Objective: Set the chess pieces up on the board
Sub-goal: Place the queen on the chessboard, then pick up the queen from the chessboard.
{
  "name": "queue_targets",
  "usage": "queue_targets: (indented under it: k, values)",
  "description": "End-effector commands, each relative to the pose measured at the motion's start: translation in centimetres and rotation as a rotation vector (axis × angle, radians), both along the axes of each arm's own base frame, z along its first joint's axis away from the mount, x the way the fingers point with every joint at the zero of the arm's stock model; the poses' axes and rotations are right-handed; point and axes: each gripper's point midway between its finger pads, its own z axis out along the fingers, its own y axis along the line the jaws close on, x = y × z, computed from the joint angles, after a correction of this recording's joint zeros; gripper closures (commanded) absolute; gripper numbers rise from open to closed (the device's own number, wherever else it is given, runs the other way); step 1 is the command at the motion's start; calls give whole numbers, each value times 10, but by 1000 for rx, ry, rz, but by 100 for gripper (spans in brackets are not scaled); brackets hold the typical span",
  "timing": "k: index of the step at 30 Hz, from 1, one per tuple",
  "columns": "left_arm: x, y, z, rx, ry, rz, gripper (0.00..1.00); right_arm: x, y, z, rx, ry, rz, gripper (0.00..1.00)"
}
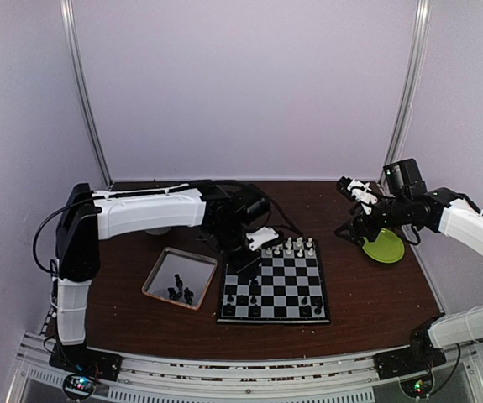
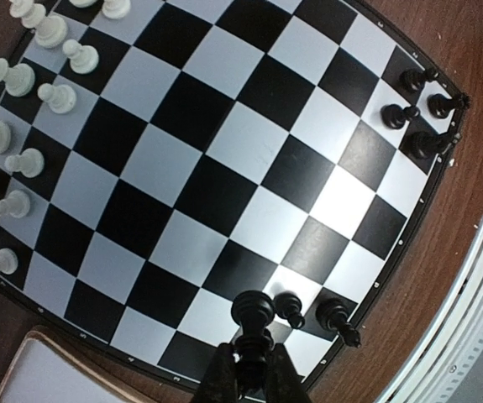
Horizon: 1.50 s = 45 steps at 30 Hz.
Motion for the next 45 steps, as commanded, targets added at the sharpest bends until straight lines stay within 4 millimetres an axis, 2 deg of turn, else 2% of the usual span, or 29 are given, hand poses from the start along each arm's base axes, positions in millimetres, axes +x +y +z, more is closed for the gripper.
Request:
queue_targets:
  k: [1, 9, 18, 20, 23, 26, 28, 30, 33, 37, 39, 41, 45]
  values:
    - [6, -8, 0, -5, -15, -5, 93, 3, 0, -4, -14, -11, 1, 18]
    - [17, -5, -18, 57, -48, 38, 90, 4, 1, -7, -18, -1, 1, 18]
    - [23, -9, -29, 74, -55, 38, 88, 5, 2, -12, -16, 18, 2, 18]
    - [23, -11, -28, 67, -54, 34, 82, 6, 3, -13, -14, 26, 3, 18]
    - [26, -13, -19, 59, -70, 32, 64, 6, 3, -14, -14, 29, 4, 18]
    - [32, -12, 4, 46, -111, 27, 55, 6, 3, -11, -26, 20, 9, 19]
    - [39, -9, 29, 22, -154, 24, 53, 4, 4, -9, -28, 20, 25, 20]
    - [52, 3, 57, 8, -221, 42, 51, 0, 9, -5, -22, 24, 57, 22]
    - [78, 31, 103, -32, -322, 110, 48, -8, 24, -2, -26, 46, 120, 23]
    - [121, 72, 158, -125, -460, 243, 46, -19, 54, -11, -104, 95, 230, 25]
    - [138, 97, 172, -165, -504, 338, 46, -23, 71, -18, -136, 139, 275, 26]
    - [147, 120, 187, -230, -551, 417, 45, -29, 92, -25, -170, 179, 331, 27]
    - [150, 156, 200, -359, -627, 517, 40, -32, 128, -48, -247, 245, 403, 28]
